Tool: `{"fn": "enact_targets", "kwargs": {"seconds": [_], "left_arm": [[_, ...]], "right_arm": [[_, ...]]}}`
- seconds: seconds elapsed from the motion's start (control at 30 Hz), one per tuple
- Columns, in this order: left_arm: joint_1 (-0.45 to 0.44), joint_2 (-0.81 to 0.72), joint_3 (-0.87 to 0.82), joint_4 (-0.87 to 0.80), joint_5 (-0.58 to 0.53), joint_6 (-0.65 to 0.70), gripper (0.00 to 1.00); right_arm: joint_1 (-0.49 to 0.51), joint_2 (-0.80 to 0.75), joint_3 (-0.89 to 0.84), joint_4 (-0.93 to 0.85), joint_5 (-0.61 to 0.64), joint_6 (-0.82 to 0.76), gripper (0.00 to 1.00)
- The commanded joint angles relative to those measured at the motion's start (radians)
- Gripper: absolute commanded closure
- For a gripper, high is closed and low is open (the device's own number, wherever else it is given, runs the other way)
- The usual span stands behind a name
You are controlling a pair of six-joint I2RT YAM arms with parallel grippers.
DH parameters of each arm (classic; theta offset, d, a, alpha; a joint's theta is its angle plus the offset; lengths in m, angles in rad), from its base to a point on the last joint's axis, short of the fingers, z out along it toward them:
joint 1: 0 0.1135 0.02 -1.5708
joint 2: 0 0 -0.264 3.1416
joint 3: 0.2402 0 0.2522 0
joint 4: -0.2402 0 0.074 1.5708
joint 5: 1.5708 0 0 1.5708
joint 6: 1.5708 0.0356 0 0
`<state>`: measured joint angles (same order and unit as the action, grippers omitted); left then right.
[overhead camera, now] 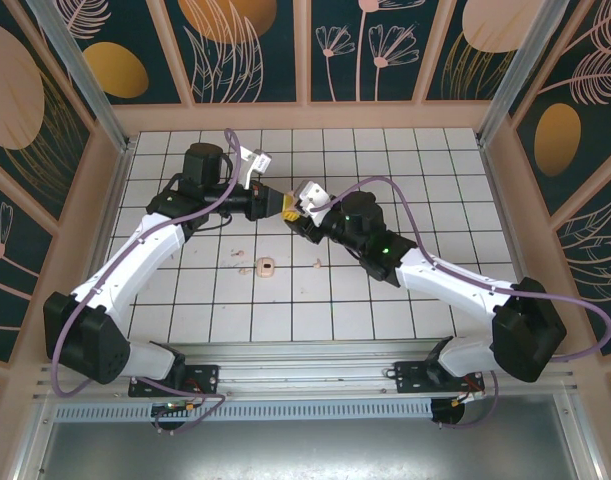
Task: Insert the wireless bluetooth earbuds into the charging case
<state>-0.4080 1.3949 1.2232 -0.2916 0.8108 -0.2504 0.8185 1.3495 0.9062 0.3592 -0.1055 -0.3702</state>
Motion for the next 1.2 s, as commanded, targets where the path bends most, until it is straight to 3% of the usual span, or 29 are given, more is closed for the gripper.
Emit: {"fn": "enact_targets", "kwargs": {"seconds": [0.0, 0.23, 0.43, 0.57, 0.8, 1.17], "left_arm": [[-0.004, -0.031, -0.007, -0.019, 0.022, 0.056, 0.81], [-0.004, -0.042, -0.002, -0.057, 0.0, 0.191, 0.82], [-0.004, -0.046, -0.006, -0.112, 0.005, 0.377, 0.82], [-0.005, -0.057, -0.027, -0.137, 0.046, 0.539, 0.83], [-0.005, -0.123, -0.113, -0.077, 0.092, 0.687, 0.83], [-0.005, -0.16, -0.169, -0.013, 0.134, 0.763, 0.83]], "right_arm": [[0.005, -0.013, 0.028, 0.041, 0.008, 0.031, 0.5], [-0.023, -0.085, -0.015, -0.014, -0.092, 0.098, 0.33], [-0.13, -0.184, -0.004, -0.184, -0.389, 0.112, 0.3], [-0.207, -0.195, 0.087, -0.446, -0.565, -0.086, 0.39], [-0.241, -0.033, 0.361, -0.876, -0.594, -0.384, 0.43], [-0.225, 0.137, 0.524, -0.996, -0.714, -0.621, 0.46]]}}
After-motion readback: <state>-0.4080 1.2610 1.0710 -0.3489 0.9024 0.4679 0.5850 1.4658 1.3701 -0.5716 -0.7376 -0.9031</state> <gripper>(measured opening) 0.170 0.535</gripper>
